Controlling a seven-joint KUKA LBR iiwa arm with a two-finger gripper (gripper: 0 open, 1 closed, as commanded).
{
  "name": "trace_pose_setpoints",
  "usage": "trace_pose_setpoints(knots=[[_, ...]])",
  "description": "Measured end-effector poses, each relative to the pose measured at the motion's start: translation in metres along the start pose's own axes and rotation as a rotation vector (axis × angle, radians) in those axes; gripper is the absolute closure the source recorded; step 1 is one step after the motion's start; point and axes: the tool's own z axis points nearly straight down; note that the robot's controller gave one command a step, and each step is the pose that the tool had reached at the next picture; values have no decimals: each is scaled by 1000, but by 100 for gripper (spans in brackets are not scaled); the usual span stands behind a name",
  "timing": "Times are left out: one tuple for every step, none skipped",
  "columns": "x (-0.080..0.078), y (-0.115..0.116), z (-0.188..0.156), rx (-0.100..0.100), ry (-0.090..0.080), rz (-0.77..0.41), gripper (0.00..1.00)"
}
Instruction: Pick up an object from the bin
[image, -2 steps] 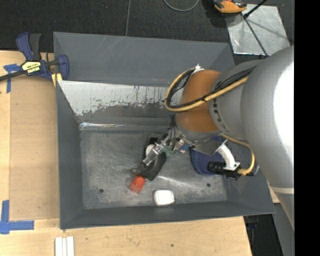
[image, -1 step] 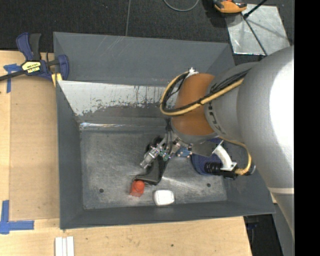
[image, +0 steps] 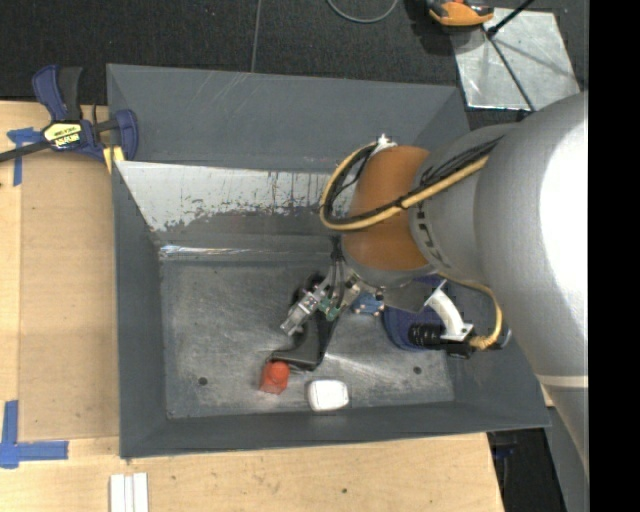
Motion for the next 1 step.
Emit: trace_pose_setpoints(knots=[[-3,2,-58,12,5,-2,100]])
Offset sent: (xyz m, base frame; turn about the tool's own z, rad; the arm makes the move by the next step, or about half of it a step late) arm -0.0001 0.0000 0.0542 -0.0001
